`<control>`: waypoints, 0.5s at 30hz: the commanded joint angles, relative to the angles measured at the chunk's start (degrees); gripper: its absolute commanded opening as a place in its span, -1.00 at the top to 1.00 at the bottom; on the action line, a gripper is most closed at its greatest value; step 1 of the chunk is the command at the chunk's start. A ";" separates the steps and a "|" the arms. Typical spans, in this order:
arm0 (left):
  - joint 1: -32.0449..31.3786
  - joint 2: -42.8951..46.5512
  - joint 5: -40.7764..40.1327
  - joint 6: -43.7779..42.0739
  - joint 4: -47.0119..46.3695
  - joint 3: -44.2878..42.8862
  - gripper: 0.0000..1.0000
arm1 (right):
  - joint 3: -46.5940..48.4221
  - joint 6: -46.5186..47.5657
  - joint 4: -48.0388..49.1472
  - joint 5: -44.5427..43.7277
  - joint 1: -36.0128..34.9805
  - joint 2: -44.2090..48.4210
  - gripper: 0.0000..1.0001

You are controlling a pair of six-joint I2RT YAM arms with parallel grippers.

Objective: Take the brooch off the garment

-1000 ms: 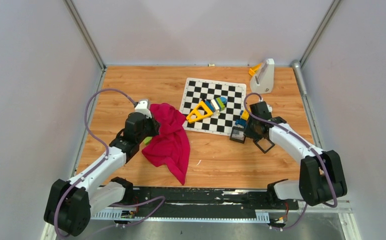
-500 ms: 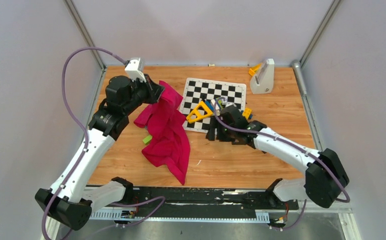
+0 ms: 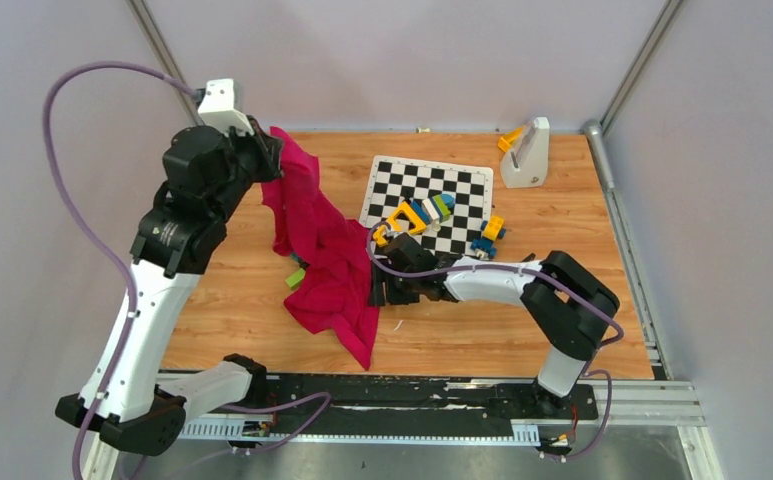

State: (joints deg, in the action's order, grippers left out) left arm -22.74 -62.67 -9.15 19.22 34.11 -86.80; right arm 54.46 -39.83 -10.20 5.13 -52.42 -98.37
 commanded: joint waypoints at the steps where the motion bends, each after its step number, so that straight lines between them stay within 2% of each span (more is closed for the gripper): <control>1: -0.02 0.59 -6.11 -3.48 1.12 -7.43 1.00 | 3.28 -2.00 7.84 2.71 -1.13 -3.23 -0.16; 5: -0.05 -1.11 -6.72 -4.59 2.49 -12.04 1.00 | 5.50 -1.72 8.57 3.69 -1.70 -7.53 -0.06; 7: -0.03 -2.02 -7.49 -5.26 3.14 -14.19 1.00 | 6.18 -1.89 8.93 3.83 -1.81 -8.83 0.06; 8: -0.02 -2.32 -7.79 -5.52 3.55 -15.68 1.00 | 6.38 -2.14 8.81 3.28 -1.84 -9.17 0.17; 11: -0.05 -3.79 -10.02 -6.67 4.61 -18.78 1.00 | 7.06 -2.36 6.14 -0.54 -1.77 -8.47 0.92; 12: -0.01 -4.04 -10.50 -6.93 5.12 -19.90 1.00 | 7.34 -2.35 4.49 -2.75 -1.71 -7.28 1.00; 15: 0.00 -4.95 -11.21 -7.57 6.16 -21.17 1.00 | 7.24 -2.16 -0.64 -8.88 -0.04 -1.48 1.00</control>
State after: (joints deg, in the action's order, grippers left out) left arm -22.74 -67.11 -17.76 14.28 39.33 -104.66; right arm 59.83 -41.95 -5.34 4.86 -53.89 -106.37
